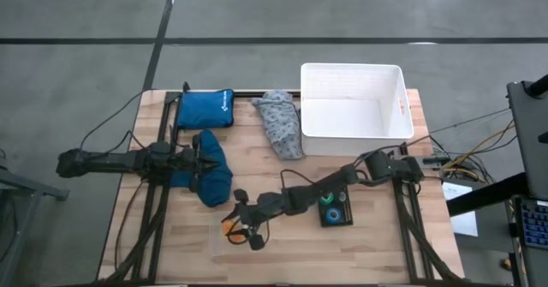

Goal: Pick & place medical supplies in basket/bin
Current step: Put the orange pill bottle into the transparent bin

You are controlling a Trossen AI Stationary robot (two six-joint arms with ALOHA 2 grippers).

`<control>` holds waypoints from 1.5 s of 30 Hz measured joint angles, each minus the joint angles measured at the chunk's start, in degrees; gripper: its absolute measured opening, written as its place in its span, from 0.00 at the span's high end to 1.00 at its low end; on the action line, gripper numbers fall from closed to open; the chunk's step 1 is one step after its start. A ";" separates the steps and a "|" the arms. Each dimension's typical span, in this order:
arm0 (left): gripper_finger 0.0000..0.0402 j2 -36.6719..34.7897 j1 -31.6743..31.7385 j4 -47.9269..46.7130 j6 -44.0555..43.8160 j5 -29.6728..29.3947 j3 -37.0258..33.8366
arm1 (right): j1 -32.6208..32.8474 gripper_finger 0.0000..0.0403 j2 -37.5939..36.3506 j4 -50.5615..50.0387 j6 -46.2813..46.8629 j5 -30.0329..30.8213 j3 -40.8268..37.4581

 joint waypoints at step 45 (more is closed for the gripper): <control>0.94 -0.02 0.02 -0.01 -0.14 0.02 0.01 | -0.70 0.55 -0.42 -11.88 0.51 1.44 0.83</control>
